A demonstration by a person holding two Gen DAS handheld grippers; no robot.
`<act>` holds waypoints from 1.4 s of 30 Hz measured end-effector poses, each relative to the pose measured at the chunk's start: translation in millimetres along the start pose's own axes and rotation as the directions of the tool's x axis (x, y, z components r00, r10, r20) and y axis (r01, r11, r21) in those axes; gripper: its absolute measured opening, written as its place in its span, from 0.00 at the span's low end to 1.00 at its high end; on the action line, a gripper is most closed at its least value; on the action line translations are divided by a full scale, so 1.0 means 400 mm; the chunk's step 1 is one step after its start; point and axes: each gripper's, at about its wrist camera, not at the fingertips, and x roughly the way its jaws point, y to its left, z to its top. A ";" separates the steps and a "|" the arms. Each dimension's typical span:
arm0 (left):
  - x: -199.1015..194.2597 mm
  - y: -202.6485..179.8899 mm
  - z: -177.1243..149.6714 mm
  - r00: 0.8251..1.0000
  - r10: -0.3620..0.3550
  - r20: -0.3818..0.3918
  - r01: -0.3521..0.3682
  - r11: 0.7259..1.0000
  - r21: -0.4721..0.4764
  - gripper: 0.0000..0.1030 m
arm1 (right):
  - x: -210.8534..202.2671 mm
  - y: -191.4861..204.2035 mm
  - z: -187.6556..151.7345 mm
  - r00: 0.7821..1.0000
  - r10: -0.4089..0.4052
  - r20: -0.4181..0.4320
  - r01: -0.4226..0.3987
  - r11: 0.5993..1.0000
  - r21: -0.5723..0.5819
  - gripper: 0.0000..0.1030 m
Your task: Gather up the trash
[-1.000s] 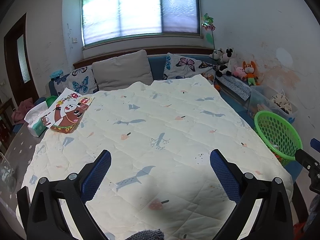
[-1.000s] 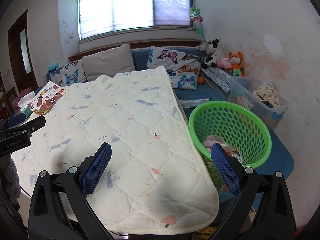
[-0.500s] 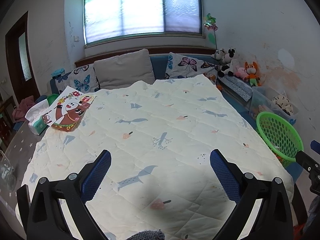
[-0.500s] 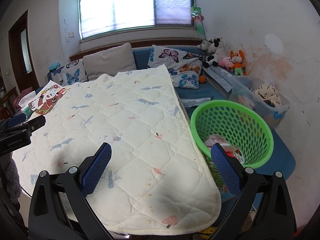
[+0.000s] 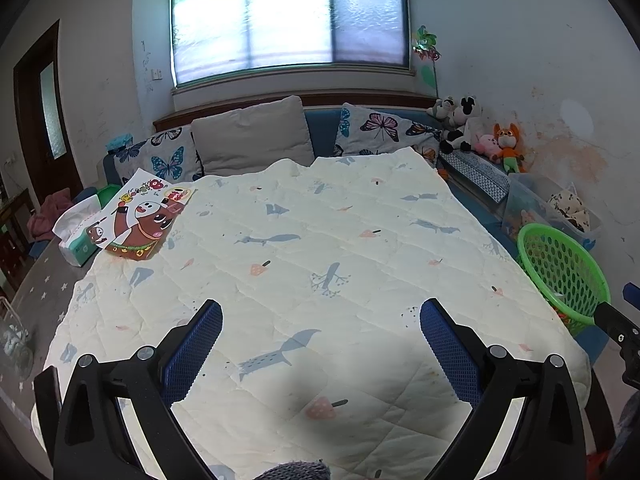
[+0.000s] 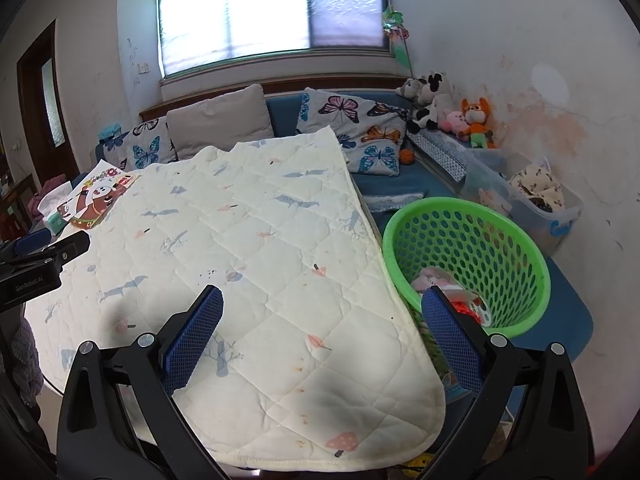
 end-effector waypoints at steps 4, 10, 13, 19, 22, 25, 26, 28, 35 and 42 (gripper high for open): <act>0.000 0.002 -0.001 1.000 0.000 0.001 0.000 1.000 0.000 0.93 | 0.002 0.001 0.001 1.000 0.003 0.000 -0.003 1.000 -0.001 0.96; -0.001 0.002 -0.001 1.000 0.002 0.001 -0.002 1.000 0.001 0.93 | 0.005 0.007 -0.001 1.000 0.011 0.001 -0.011 1.000 -0.006 0.96; 0.000 0.002 -0.001 1.000 0.001 0.000 -0.001 1.000 -0.001 0.93 | 0.008 0.008 0.000 1.000 0.011 0.000 -0.011 1.000 -0.007 0.96; 0.000 0.004 -0.003 1.000 0.003 0.000 -0.003 1.000 0.000 0.93 | 0.011 0.012 -0.001 1.000 0.017 -0.002 -0.017 1.000 -0.007 0.96; -0.001 0.005 -0.003 1.000 0.003 0.002 -0.003 1.000 0.001 0.93 | 0.011 0.013 -0.003 1.000 0.017 -0.001 -0.017 1.000 -0.008 0.96; -0.001 0.004 -0.002 1.000 0.003 0.001 -0.003 1.000 0.000 0.93 | 0.011 0.015 -0.003 1.000 0.020 -0.001 -0.020 1.000 -0.008 0.96; 0.000 0.005 -0.002 1.000 0.003 0.001 -0.003 1.000 0.001 0.93 | 0.011 0.013 -0.003 1.000 0.021 -0.002 -0.021 1.000 -0.007 0.96; 0.000 0.008 -0.004 1.000 0.004 0.001 -0.004 1.000 -0.002 0.93 | 0.010 0.012 -0.002 1.000 0.022 -0.002 -0.022 1.000 -0.007 0.96; 0.001 0.013 -0.006 1.000 0.009 0.002 -0.009 1.000 -0.004 0.93 | 0.010 0.012 0.000 1.000 0.025 -0.002 -0.025 1.000 -0.007 0.96; -0.003 0.022 -0.012 1.000 0.012 0.003 -0.012 1.000 -0.004 0.93 | 0.016 0.016 0.006 1.000 0.030 -0.005 -0.030 0.999 -0.008 0.96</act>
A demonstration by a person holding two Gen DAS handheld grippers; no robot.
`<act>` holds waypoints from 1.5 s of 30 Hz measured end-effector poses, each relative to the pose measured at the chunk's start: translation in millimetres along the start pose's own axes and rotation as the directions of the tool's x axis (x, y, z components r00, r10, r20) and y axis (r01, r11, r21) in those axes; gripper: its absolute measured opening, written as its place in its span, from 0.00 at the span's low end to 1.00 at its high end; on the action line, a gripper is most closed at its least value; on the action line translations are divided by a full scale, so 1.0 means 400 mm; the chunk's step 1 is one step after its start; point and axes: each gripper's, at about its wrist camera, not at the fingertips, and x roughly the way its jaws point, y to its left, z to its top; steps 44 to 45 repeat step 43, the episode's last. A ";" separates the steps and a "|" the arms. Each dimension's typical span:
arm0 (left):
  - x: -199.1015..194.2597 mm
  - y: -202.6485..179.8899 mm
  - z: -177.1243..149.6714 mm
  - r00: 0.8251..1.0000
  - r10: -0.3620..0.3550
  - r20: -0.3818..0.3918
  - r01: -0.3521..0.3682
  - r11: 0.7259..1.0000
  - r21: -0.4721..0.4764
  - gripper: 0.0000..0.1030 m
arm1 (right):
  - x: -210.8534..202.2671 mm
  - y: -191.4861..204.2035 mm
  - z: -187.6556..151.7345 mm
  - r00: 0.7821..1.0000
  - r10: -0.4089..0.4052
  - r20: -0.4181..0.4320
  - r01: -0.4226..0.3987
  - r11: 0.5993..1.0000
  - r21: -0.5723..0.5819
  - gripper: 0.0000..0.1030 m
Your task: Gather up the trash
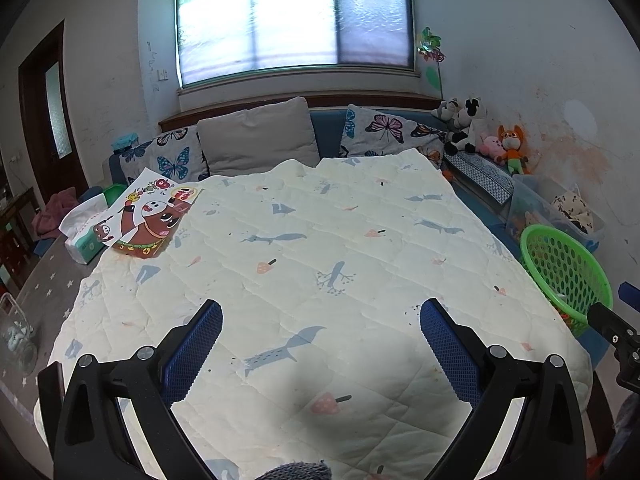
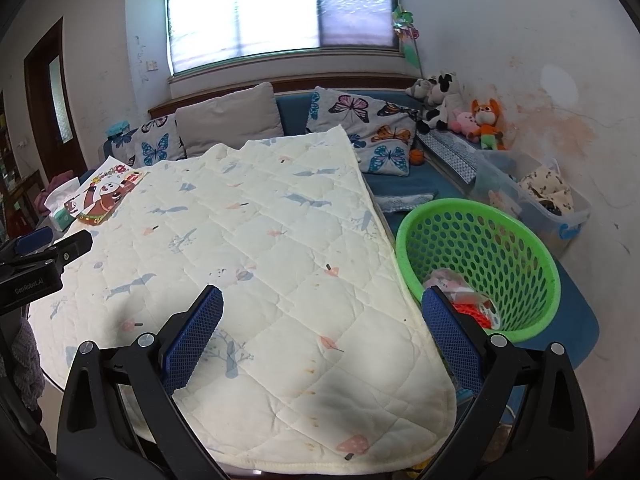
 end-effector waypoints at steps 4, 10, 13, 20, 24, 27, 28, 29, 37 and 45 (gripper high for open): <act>-0.001 -0.001 0.000 1.000 -0.001 0.000 0.001 1.000 -0.003 0.93 | 0.003 0.002 0.003 1.000 0.004 0.000 -0.004 1.000 0.001 0.96; -0.001 -0.002 0.000 1.000 0.003 -0.001 -0.003 1.000 -0.002 0.93 | 0.004 0.004 0.006 1.000 0.008 0.001 -0.008 1.000 -0.003 0.96; -0.003 -0.001 -0.001 1.000 0.005 -0.002 -0.005 1.000 -0.004 0.93 | 0.009 0.006 0.006 1.000 0.013 -0.002 -0.013 1.000 -0.005 0.96; -0.006 0.000 -0.003 1.000 0.011 0.000 -0.011 1.000 -0.008 0.93 | 0.009 0.007 0.003 1.000 0.023 -0.001 -0.023 1.000 -0.011 0.96; -0.007 0.002 -0.005 1.000 0.012 0.001 -0.012 1.000 -0.008 0.93 | 0.011 0.009 0.003 1.000 0.023 -0.002 -0.023 1.000 -0.011 0.96; -0.006 0.004 -0.005 1.000 0.008 -0.001 -0.008 1.000 -0.013 0.93 | 0.010 0.008 0.002 1.000 0.026 -0.003 -0.026 1.000 -0.010 0.96; -0.005 0.002 -0.006 1.000 0.011 0.000 -0.011 1.000 -0.015 0.93 | 0.011 0.011 0.002 1.000 0.027 -0.003 -0.027 1.000 -0.013 0.96; -0.006 0.003 -0.007 1.000 0.013 0.002 -0.013 1.000 -0.015 0.93 | 0.013 0.011 0.003 1.000 0.027 -0.003 -0.027 1.000 -0.015 0.96; -0.004 0.000 -0.008 1.000 0.030 -0.005 -0.030 0.999 -0.018 0.93 | 0.017 0.011 -0.005 0.999 0.039 -0.006 -0.039 0.999 -0.021 0.96; -0.006 -0.001 -0.007 0.999 0.039 -0.003 -0.039 0.999 -0.025 0.93 | 0.020 0.016 -0.005 0.999 0.049 -0.003 -0.049 0.998 -0.033 0.96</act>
